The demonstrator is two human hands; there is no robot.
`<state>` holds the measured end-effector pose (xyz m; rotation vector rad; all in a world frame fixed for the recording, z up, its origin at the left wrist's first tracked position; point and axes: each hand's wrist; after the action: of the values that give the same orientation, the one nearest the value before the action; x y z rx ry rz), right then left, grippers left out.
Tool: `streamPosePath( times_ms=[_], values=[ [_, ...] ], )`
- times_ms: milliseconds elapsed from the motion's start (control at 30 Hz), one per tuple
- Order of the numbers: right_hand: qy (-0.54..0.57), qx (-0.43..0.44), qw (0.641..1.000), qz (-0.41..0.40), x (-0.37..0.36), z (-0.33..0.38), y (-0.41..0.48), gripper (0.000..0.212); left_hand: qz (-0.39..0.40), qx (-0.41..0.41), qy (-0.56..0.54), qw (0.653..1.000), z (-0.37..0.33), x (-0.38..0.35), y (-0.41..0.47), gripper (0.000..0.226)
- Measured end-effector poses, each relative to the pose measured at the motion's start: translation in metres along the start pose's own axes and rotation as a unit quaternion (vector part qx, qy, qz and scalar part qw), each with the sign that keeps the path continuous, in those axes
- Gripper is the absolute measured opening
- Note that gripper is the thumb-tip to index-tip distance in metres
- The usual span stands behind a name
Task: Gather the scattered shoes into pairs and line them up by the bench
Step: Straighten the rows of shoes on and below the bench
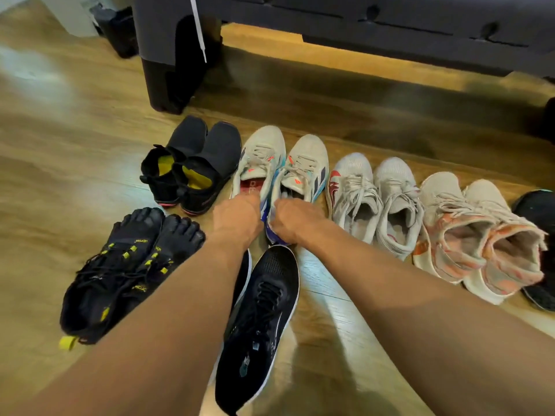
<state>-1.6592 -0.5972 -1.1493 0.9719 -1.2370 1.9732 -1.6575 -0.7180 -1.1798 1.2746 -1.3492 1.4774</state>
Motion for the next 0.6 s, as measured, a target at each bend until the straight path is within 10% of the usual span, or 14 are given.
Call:
streamPosePath(
  times_ms=[333, 600],
  values=[
    [-0.122, 0.016, 0.990, 0.075, 0.020, 0.004, 0.005, 0.037, 0.023, -0.011, -0.058, 0.998, 0.008, 0.004, -0.004, 0.031],
    [-0.161, 0.112, 0.972, -0.128, 0.036, 0.071, 0.014, 0.032, -0.073, -0.007, -0.151, 0.986, 0.092, 0.045, 0.002, 0.022]
  ],
)
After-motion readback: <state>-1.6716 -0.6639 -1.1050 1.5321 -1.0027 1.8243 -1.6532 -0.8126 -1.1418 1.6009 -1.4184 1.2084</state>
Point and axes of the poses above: each hand's wrist, its own y-axis towards the middle knuckle, its own x-axis out of the back of the hand, z = x × y, and after that the axes turned 11 degrees about x, right-handed
